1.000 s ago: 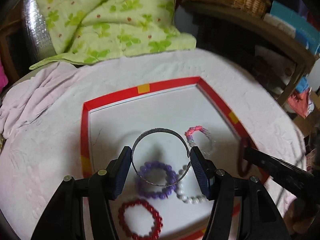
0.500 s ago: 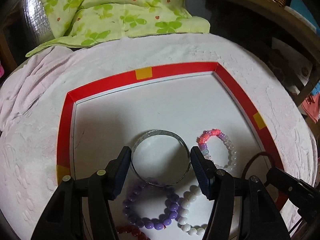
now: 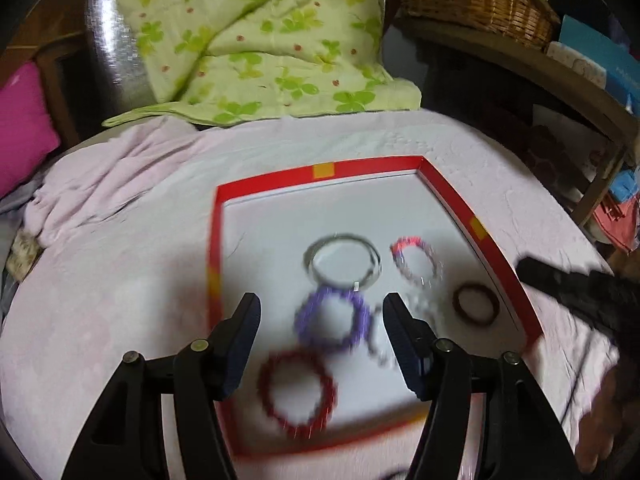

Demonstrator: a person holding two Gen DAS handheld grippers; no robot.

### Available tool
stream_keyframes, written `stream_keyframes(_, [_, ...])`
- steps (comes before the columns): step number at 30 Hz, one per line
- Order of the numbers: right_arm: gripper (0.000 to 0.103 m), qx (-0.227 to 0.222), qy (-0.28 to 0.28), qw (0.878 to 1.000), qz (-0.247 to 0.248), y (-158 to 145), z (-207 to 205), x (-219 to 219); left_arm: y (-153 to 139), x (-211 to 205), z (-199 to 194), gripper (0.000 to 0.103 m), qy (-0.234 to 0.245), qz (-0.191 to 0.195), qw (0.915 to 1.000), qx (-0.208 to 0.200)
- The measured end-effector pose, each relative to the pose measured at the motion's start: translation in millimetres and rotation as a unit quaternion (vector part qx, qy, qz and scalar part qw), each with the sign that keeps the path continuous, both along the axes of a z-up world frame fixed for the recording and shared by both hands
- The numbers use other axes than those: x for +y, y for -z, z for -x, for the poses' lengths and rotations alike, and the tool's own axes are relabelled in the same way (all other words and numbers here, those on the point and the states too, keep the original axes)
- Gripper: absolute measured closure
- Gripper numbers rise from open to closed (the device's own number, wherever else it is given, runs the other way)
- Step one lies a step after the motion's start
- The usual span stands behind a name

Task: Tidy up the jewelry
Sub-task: 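Withdraw both grippers from the tray toward the remaining jewelry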

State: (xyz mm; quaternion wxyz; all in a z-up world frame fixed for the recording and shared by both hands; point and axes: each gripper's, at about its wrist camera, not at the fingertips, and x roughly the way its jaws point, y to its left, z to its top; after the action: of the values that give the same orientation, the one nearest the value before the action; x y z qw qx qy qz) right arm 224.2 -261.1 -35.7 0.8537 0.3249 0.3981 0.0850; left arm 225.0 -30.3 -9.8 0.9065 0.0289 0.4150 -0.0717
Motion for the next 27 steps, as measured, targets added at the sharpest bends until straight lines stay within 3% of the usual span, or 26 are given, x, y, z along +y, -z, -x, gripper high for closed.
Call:
stream_keyframes(6, [0.092,-0.01,-0.006,1.0,0.006,-8,7,4,4,26,76,0.033,-0.029,-0.012,0.9991,-0.029])
stream_keyframes(10, [0.092,-0.016,-0.016,1.0,0.009,-13,13,7,21,41,104,0.033,-0.041,-0.007,0.9989,-0.022])
stream_keyframes(15, [0.092,-0.019,-0.032,0.999,0.026,-17,28,14,39,53,110,0.033,-0.055,0.004,0.9985,0.009])
stream_keyframes(27, [0.092,-0.008,-0.059,0.996,0.073,-16,73,35,17,55,130,0.033,-0.036,-0.022,0.9987,-0.028])
